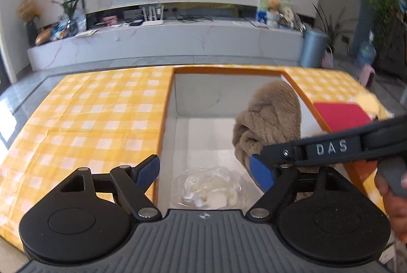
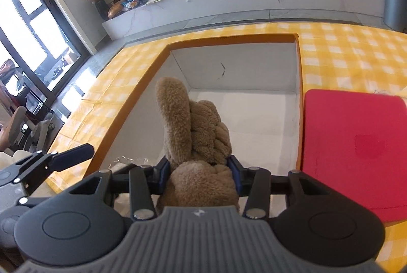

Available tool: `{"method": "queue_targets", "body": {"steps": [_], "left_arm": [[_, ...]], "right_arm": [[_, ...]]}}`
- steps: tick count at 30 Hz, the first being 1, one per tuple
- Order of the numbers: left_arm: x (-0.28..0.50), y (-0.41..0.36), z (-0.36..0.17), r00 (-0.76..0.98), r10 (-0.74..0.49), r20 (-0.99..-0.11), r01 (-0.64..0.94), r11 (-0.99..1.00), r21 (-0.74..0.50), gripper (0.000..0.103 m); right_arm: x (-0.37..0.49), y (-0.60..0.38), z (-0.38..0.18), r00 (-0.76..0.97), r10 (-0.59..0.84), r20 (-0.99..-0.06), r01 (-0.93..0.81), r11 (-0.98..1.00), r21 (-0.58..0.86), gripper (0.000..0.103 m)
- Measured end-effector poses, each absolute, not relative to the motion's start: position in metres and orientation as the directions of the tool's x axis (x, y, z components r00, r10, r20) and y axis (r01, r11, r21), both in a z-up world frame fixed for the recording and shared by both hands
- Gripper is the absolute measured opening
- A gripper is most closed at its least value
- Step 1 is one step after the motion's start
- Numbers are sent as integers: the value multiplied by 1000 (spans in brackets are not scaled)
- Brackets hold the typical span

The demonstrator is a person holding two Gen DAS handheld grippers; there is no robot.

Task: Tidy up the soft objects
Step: 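Carry both items over the open box and release them inside, then withdraw both tools from the box back toward the soft pile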

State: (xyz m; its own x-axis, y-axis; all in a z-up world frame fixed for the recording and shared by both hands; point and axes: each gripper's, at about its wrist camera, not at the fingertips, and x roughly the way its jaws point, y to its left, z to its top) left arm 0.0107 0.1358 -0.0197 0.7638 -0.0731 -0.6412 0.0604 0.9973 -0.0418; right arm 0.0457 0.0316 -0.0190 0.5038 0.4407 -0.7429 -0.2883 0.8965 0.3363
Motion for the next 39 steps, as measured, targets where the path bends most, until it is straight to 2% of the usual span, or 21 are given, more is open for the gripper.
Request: {"method": "queue_targets", "body": {"steps": [3, 13, 15, 18, 22, 26, 32, 39], "left_arm": [[16, 150, -22, 749, -112, -653, 60, 993, -101, 94], [13, 169, -18, 759, -71, -647, 17, 996, -90, 93], [13, 173, -17, 764, -81, -640, 12, 994, -111, 92], [13, 183, -18, 761, -76, -644, -16, 990, -137, 87], [13, 192, -19, 758, -66, -648, -46, 987, -154, 86], [12, 198, -18, 760, -71, -646, -57, 983, -174, 86], [10, 205, -17, 762, -85, -643, -68, 975, -209, 86], [6, 201, -12, 767, -74, -637, -82, 974, -212, 86]], "right_arm": [[48, 32, -15, 513, 428, -744, -290, 902, 319, 46], [48, 47, -29, 475, 384, -792, -309, 915, 258, 49], [53, 51, -33, 439, 395, -807, -296, 912, 285, 49], [51, 59, -33, 468, 363, -806, -307, 922, 237, 49], [52, 61, -28, 460, 397, -795, -311, 910, 274, 66], [51, 58, -22, 470, 404, -785, -308, 908, 283, 72], [46, 49, -15, 482, 443, -756, -304, 894, 330, 72], [29, 36, 11, 565, 417, -712, -307, 907, 289, 75]]}}
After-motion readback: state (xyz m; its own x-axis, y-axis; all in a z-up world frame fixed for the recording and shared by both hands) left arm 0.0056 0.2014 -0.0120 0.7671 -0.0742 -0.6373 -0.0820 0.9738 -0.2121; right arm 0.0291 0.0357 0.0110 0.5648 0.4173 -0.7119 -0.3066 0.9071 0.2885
